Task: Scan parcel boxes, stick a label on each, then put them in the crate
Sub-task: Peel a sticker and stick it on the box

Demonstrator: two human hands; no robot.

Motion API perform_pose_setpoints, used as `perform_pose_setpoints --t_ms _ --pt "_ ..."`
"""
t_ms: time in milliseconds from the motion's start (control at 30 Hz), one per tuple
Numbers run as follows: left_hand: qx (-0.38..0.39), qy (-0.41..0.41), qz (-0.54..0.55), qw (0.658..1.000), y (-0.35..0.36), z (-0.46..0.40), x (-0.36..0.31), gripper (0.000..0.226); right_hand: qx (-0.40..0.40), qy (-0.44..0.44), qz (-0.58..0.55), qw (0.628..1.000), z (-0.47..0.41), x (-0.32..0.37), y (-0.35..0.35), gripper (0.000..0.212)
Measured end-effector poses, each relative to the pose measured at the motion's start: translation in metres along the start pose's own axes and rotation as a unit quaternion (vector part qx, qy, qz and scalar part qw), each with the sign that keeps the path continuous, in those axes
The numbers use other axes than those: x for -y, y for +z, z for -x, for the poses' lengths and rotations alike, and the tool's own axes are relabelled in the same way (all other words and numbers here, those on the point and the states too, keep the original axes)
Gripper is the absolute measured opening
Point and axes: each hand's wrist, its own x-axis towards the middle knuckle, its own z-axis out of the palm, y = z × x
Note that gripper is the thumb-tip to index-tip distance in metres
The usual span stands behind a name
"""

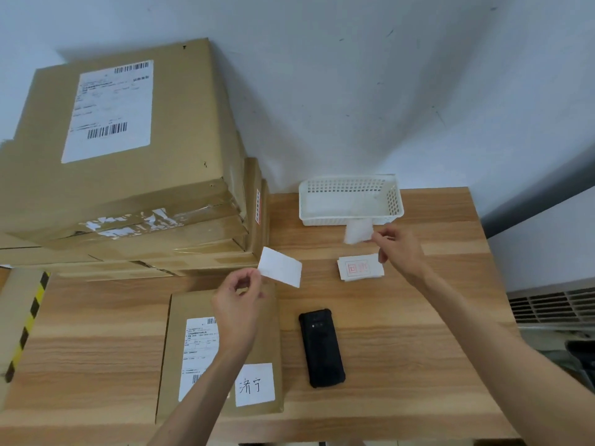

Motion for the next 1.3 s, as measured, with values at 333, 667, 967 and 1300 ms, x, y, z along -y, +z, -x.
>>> perform_pose_setpoints --t_ms 333,667,967,1300 --pt "0.027 0.016 -0.053 0.998 -0.001 -0.001 0.015 0.009 -0.049 -0.025 0.038 0.998 -0.103 0.004 -0.002 0.014" --pt "0.047 0.042 -0.074 0.995 0.020 0.000 0.019 0.016 0.017 -0.043 0.243 0.969 -0.122 -0.011 -0.003 0.035" --pt "0.054 0.058 -0.084 0.993 0.029 0.002 0.016 0.015 -0.065 -0.022 0.285 0.956 -0.126 -0.014 -0.001 0.021" --pt "0.055 0.066 -0.080 0.993 0.030 0.005 0.014 0.015 -0.086 -0.016 0.313 0.946 -0.124 -0.014 0.005 0.015"
